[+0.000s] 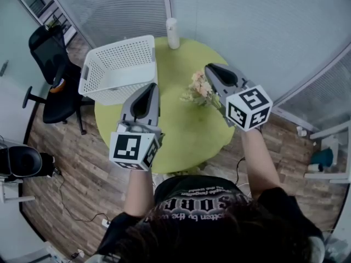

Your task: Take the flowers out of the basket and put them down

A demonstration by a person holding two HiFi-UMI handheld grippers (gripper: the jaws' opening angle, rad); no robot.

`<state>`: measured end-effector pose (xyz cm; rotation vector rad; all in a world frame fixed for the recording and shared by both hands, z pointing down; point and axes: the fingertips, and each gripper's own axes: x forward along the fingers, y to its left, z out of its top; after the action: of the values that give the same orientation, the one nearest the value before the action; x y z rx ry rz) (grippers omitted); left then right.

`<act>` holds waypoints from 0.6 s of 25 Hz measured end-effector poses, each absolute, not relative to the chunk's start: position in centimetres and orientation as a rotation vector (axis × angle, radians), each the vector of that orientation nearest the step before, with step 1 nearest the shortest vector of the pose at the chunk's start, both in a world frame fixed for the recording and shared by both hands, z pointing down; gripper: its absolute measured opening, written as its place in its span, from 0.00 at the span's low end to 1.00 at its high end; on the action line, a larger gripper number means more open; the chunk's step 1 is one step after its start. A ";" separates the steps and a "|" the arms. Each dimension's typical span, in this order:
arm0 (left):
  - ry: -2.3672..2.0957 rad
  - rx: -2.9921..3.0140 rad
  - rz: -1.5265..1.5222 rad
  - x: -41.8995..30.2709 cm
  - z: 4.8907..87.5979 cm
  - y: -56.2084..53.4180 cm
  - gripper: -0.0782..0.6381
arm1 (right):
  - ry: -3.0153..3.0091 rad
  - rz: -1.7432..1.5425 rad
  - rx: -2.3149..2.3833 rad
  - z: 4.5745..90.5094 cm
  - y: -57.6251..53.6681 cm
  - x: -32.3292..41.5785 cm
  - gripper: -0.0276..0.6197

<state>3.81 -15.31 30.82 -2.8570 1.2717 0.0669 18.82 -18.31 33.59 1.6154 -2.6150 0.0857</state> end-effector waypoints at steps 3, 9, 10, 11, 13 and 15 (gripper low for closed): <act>1.266 -2.853 0.064 4.1 30.7 -15.1 0.11 | -2.633 0.066 1.623 32.8 -17.5 18.6 0.11; 1.275 -2.844 0.062 4.2 30.5 -14.7 0.10 | -2.672 0.057 1.626 31.3 -16.2 18.1 0.09; 1.277 -2.843 0.065 4.2 30.4 -14.7 0.10 | -2.680 0.075 1.623 31.3 -15.9 18.0 0.09; 1.279 -2.842 0.067 4.2 30.4 -14.7 0.11 | -2.688 0.092 1.621 31.4 -15.7 17.9 0.09; 1.281 -2.839 0.069 4.3 30.2 -14.7 0.10 | -2.693 0.101 1.626 31.5 -15.1 17.8 0.09; 1.275 -2.841 0.073 4.5 30.3 -14.6 0.10 | -2.684 0.084 1.633 31.6 -14.6 17.8 0.09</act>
<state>4.51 -14.61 30.29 -2.8412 1.2746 0.0728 17.83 -14.63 31.58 1.6329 -2.6838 0.0842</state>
